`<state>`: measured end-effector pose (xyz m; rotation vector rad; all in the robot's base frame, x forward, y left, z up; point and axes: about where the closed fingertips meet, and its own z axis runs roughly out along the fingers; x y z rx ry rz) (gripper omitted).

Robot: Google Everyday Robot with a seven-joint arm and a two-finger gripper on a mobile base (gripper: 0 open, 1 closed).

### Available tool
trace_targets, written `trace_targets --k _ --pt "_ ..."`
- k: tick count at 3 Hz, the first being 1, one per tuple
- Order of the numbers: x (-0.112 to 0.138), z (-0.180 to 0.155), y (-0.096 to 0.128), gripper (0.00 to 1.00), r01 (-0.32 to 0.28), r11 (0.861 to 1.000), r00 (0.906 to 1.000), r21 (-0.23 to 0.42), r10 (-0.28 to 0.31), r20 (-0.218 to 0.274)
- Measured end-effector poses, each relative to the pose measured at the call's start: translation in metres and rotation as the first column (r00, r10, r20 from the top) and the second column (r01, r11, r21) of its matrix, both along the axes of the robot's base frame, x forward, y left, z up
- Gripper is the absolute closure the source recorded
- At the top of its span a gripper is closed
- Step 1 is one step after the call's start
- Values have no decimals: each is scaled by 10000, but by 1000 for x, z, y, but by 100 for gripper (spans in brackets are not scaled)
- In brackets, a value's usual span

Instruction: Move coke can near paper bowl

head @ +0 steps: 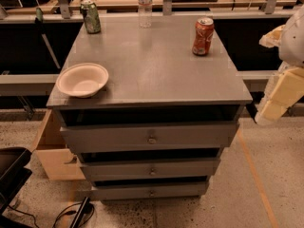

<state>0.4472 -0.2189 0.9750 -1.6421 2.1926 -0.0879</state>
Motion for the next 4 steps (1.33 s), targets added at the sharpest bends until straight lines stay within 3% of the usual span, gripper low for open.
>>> trace_targets --k 1,2,3,4 --pt "14 -26 -13 0 671 9824 9957 1745 -770 507" --pt "43 -37 -17 0 708 9270 9818 3684 -1300 1385" --pt "82 -25 -14 0 95 8624 9445 5062 -1740 2786" --pt "99 -10 -15 0 9 8521 9126 5234 -2147 3480"
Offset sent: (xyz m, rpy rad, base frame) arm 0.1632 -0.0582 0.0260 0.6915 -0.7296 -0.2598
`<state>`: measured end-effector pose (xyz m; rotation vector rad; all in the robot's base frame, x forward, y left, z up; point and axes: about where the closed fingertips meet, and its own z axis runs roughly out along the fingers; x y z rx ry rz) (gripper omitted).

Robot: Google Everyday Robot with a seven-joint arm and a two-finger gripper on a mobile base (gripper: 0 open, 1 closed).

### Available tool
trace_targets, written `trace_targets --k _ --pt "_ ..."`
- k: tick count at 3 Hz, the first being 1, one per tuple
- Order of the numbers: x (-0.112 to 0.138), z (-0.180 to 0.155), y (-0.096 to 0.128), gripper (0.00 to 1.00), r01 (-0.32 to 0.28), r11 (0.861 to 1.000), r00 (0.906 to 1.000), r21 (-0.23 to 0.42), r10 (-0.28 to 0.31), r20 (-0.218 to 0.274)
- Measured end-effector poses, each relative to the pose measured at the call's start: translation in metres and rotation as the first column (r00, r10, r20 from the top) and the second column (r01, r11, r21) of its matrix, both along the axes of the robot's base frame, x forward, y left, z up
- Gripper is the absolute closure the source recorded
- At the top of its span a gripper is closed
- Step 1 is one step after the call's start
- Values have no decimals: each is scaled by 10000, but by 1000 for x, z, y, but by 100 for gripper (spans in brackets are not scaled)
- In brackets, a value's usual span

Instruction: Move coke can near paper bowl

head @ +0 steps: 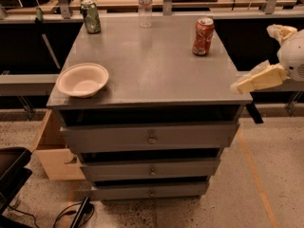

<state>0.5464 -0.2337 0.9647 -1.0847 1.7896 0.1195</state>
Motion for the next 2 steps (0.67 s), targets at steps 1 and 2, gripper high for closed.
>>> trace_targets --k 1,2 --pt "0 0 0 0 0 10000 10000 2 0 0" --pt "26 -11 21 0 -184 9945 9997 1035 168 163"
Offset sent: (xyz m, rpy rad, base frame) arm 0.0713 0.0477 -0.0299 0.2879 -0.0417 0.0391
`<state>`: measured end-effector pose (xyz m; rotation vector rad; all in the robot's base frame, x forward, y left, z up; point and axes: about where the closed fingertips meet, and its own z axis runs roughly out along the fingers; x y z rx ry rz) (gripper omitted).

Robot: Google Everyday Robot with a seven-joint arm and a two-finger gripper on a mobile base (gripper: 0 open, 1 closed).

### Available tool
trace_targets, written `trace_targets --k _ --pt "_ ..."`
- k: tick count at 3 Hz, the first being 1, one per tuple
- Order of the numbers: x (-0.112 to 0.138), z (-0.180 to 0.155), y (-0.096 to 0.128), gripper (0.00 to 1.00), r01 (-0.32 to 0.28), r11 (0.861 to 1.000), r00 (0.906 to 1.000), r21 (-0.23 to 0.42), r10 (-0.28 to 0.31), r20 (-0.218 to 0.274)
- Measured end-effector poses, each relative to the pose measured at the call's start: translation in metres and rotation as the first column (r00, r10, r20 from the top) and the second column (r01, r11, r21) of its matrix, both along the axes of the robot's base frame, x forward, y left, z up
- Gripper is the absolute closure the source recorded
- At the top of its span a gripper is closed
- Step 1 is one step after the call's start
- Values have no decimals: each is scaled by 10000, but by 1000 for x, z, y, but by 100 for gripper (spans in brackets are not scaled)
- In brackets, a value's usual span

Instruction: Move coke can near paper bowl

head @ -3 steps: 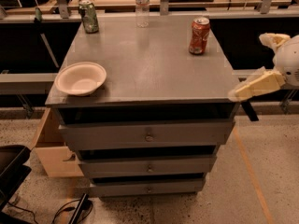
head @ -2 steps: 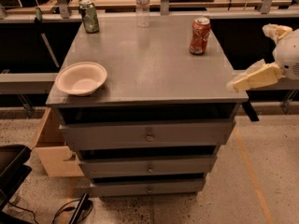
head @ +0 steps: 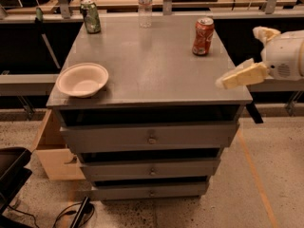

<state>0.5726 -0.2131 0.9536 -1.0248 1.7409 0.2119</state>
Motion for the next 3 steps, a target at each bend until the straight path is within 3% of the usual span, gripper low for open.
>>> trace_targets --k 1,2,3 --pt "56 -10 27 0 47 9893 9998 1458 -75 181" --pt "122 -19 51 0 127 9652 9979 2612 -289 582" --pt "162 -21 55 0 63 9558 9922 2941 -425 1170"
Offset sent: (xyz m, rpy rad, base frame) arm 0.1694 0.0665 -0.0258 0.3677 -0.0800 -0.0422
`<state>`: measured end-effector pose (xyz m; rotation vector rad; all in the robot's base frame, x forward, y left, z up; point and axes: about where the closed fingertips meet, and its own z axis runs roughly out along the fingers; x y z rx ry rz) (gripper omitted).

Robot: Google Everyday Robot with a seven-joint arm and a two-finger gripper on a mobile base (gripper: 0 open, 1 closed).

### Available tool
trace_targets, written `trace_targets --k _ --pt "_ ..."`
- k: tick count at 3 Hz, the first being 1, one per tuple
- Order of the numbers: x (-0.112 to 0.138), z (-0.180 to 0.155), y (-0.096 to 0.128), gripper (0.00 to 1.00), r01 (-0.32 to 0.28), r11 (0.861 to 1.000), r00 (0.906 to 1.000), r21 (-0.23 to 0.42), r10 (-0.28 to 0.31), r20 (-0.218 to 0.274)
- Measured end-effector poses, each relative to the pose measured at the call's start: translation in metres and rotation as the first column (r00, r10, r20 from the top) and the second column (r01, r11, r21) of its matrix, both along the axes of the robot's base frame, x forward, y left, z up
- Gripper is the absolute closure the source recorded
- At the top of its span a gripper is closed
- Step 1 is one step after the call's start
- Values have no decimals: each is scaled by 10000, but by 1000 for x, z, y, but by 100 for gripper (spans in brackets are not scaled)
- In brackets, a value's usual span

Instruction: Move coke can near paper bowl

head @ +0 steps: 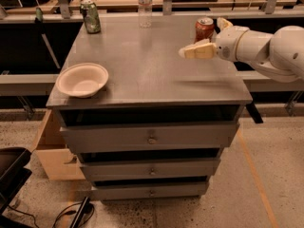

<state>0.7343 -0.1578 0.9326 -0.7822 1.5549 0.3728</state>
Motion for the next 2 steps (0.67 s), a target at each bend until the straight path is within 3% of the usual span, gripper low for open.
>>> trace_targets --k 1,2 --pt "35 -4 -15 0 477 9986 9983 237 -484 311" --pt "67 0 -27 0 899 9945 9955 547 -913 253"
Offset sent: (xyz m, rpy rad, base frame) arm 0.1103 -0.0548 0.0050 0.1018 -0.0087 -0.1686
